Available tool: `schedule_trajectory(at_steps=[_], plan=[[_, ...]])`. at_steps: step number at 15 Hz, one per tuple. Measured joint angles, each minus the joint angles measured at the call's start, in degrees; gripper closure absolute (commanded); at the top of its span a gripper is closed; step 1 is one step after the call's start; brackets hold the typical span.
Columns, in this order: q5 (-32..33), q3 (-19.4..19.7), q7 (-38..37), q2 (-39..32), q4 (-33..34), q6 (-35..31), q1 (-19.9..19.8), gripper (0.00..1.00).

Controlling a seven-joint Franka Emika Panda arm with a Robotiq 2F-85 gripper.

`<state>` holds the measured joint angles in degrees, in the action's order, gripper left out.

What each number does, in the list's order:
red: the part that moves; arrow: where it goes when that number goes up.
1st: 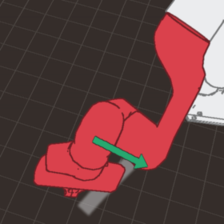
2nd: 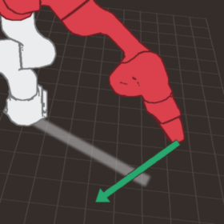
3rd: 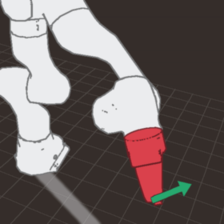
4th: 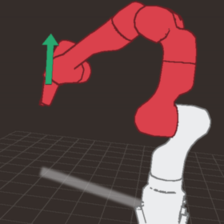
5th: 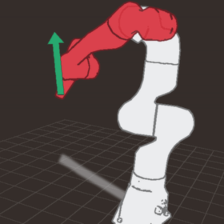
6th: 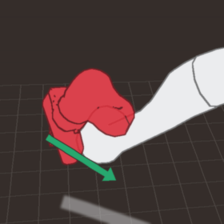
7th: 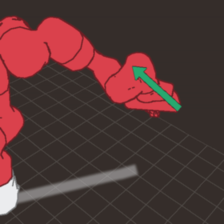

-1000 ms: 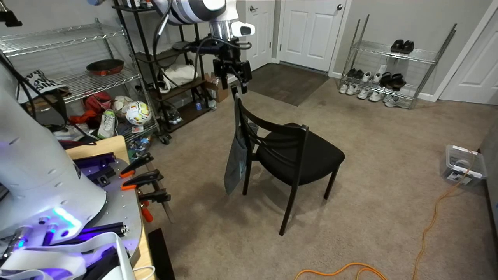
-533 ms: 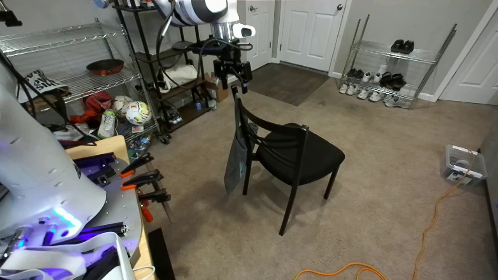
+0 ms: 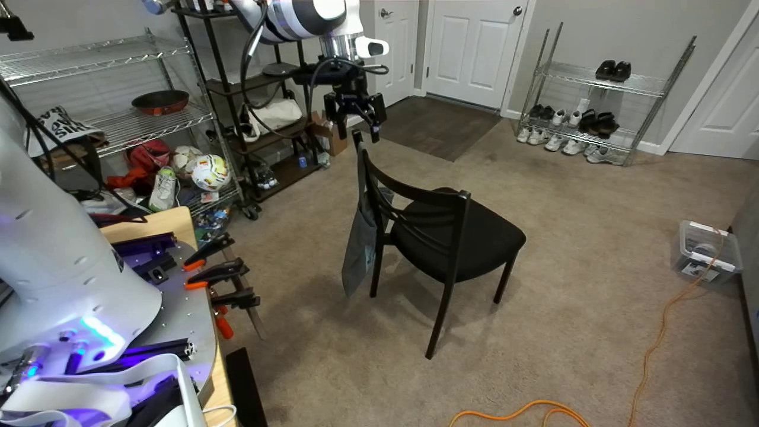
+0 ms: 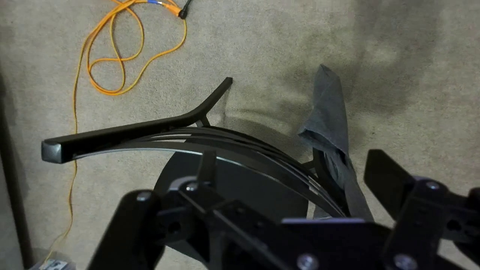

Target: Move the bag to the other side of the chair

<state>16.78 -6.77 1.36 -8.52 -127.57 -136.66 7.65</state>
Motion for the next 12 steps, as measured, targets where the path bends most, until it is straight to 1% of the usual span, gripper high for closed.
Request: schedule_trajectory(at_steps=[4,12], plan=[[5.87,0.05,6.81,-0.85,0.00,-0.07,0.01,0.00],[7.64,-0.40,27.07,-2.69,0.19,-3.67,0.01,0.00]])
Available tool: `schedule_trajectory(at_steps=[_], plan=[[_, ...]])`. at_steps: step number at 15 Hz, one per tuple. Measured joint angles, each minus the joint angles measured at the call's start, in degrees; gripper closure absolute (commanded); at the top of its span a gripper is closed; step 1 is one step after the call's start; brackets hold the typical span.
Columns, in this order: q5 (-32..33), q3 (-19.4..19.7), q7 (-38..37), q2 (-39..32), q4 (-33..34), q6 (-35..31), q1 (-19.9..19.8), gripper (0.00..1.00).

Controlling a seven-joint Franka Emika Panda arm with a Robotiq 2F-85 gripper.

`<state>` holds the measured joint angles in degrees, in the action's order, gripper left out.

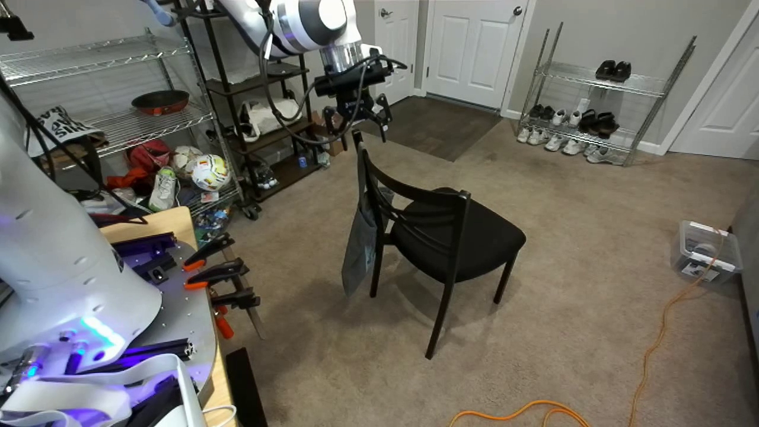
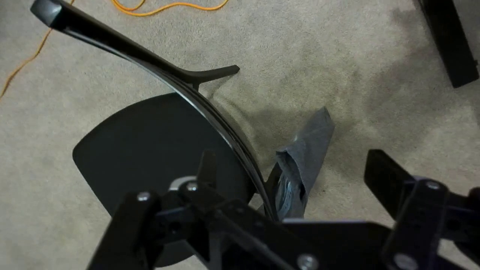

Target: Move the bag to the other side of the chair

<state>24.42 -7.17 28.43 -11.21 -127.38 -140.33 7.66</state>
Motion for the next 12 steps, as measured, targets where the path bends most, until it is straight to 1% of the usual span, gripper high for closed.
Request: schedule_trajectory(at_steps=[6,12], plan=[[4.16,-1.17,12.07,-1.94,1.32,-3.23,0.06,0.00],[11.26,-1.03,21.85,-4.61,3.58,-9.66,0.06,0.00]])
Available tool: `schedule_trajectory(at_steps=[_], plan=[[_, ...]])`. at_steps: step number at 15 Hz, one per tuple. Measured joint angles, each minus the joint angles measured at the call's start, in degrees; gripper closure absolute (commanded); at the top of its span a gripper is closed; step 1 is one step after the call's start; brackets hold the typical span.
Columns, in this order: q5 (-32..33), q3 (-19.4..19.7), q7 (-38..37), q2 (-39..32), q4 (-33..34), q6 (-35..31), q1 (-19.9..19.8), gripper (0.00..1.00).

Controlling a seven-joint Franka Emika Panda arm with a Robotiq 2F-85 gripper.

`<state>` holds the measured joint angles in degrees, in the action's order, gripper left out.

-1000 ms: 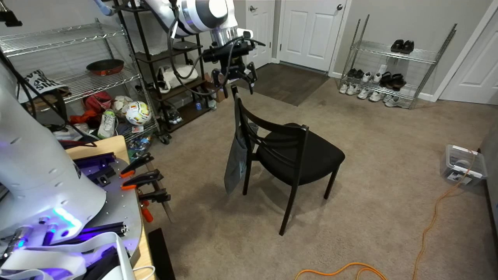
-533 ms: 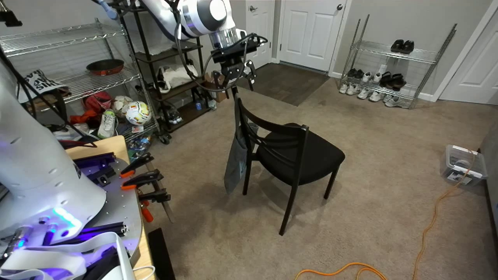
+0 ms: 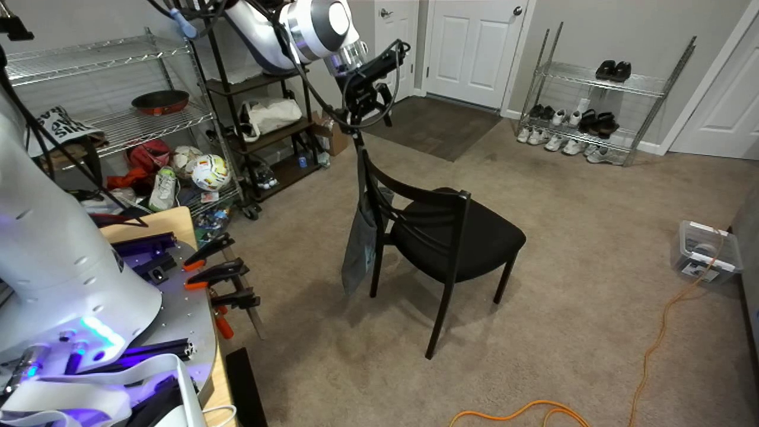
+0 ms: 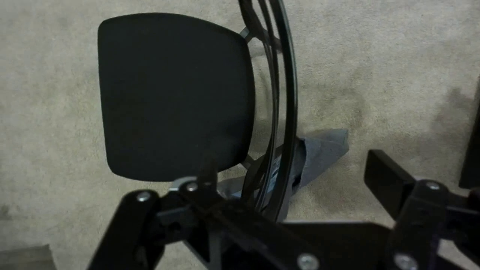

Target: Move the bag to the other side of the chair

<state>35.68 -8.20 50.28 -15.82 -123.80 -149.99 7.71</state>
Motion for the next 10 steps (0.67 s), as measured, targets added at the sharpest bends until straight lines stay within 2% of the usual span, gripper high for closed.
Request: schedule_trajectory(at_steps=[3,10], plan=[[2.15,0.05,2.73,-0.85,0.94,-2.49,0.00,0.00],[2.26,0.10,3.28,-0.92,1.04,-2.55,-0.01,0.00]])
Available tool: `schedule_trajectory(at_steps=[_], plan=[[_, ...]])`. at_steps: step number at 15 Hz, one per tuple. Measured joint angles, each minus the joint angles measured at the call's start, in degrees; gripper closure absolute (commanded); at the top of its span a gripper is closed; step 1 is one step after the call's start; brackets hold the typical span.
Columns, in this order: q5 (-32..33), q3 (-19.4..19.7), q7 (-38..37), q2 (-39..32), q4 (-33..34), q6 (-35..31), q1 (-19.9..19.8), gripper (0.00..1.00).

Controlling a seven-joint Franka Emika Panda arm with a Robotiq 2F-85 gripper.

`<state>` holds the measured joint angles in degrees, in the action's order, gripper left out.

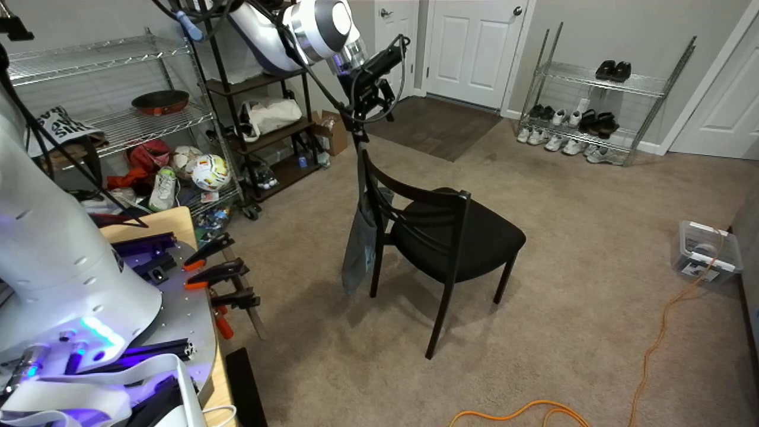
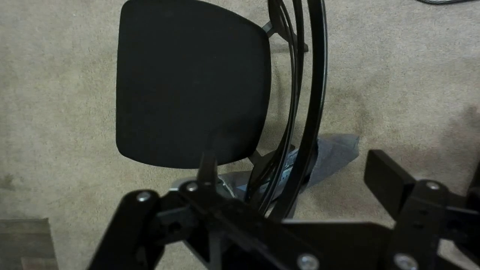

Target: Move the bag to the other side of the chair

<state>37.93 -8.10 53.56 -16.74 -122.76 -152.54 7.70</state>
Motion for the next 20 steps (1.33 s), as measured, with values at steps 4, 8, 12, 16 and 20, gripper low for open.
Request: schedule_trajectory(at_steps=[4,8,12,16,20], plan=[[0.00,1.70,-0.02,0.07,-3.91,0.34,-0.87,0.00],[-1.54,1.20,2.01,-3.39,-7.15,-7.00,-3.42,0.00],[-1.85,-0.01,4.49,-7.91,-6.24,-16.77,-4.42,0.00],[-2.14,-4.15,6.65,-11.20,-4.29,-19.72,-7.20,0.00],[-3.47,-10.64,9.64,-15.60,-1.36,-21.76,-12.56,0.00]])
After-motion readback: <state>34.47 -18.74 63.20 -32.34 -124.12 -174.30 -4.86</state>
